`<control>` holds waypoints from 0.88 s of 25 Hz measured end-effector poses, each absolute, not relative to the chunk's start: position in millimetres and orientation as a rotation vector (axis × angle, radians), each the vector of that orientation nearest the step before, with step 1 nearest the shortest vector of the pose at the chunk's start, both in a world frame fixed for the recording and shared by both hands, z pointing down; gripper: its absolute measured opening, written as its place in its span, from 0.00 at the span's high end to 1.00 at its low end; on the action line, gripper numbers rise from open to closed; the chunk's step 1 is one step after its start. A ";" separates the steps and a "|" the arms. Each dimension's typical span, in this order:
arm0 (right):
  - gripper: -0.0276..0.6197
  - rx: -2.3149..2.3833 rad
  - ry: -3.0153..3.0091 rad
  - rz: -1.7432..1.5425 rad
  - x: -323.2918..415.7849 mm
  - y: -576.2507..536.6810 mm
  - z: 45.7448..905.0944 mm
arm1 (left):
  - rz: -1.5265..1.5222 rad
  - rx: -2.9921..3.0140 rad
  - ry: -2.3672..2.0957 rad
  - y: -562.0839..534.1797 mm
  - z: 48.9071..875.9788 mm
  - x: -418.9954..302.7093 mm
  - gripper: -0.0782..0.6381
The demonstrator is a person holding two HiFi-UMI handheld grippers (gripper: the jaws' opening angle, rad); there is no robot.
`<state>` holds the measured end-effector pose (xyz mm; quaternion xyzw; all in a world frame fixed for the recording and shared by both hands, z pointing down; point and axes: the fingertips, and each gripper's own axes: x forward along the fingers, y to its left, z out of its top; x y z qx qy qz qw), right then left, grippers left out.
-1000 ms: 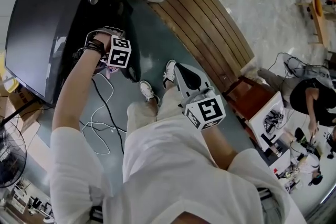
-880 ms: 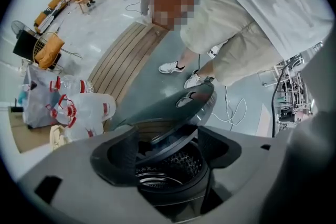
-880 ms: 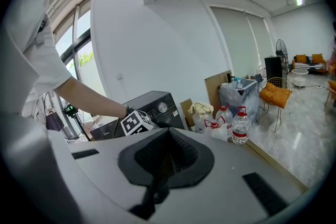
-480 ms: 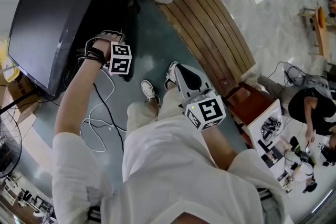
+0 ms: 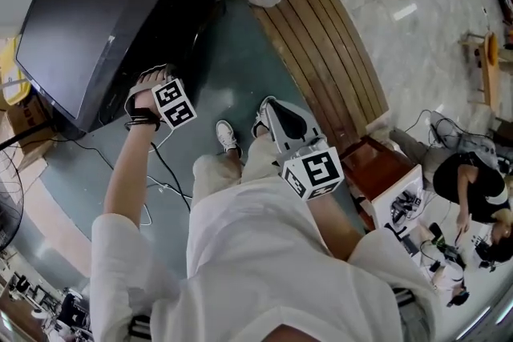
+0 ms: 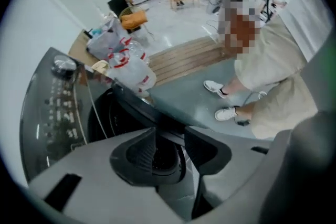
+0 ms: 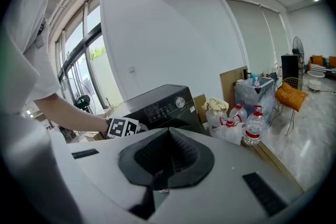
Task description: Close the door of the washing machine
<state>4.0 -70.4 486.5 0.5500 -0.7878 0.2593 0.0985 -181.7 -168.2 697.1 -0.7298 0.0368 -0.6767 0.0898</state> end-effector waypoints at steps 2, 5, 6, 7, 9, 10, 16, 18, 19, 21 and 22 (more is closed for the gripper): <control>0.96 1.608 -2.323 0.771 -3.6 -71.9 488.6 | -1.946 -2.318 0.313 -171.2 686.9 -181.0 0.73; 0.96 1.572 -2.316 0.774 -14.7 -72.4 491.3 | -1.833 -2.581 0.583 -163.1 675.7 -173.3 0.79; 0.96 1.559 -2.316 0.770 -18.1 -72.6 491.8 | -1.810 -2.640 0.646 -159.2 678.4 -171.4 0.79; 0.96 1.546 -2.315 0.766 -21.2 -72.7 492.2 | -1.798 -2.669 0.697 -156.4 684.1 -171.6 0.81; 0.96 1.526 -2.311 0.756 -26.3 -72.0 492.2 | -1.785 -2.653 0.791 -156.8 697.8 -178.4 0.83; 0.96 1.517 -2.309 0.750 -28.1 -71.4 492.0 | -1.765 -2.643 0.841 -159.1 701.6 -182.5 0.87; 0.96 1.474 -2.292 0.712 -32.8 -66.5 490.5 | -1.633 -2.688 1.066 -166.7 702.4 -190.2 0.88; 0.96 1.461 -2.293 0.693 -35.7 -68.3 487.1 | -1.617 -2.680 1.144 -171.8 703.3 -195.2 0.88; 0.96 1.456 -2.292 0.685 -37.7 -68.9 485.1 | -1.613 -2.670 1.177 -174.7 703.7 -198.7 0.88; 0.96 1.448 -2.293 0.675 -43.8 -67.1 481.7 | -1.609 -2.647 1.234 -178.6 704.5 -209.2 0.88; 0.96 1.442 -2.296 0.669 -47.2 -65.6 480.3 | -1.605 -2.638 1.267 -180.3 704.8 -215.3 0.88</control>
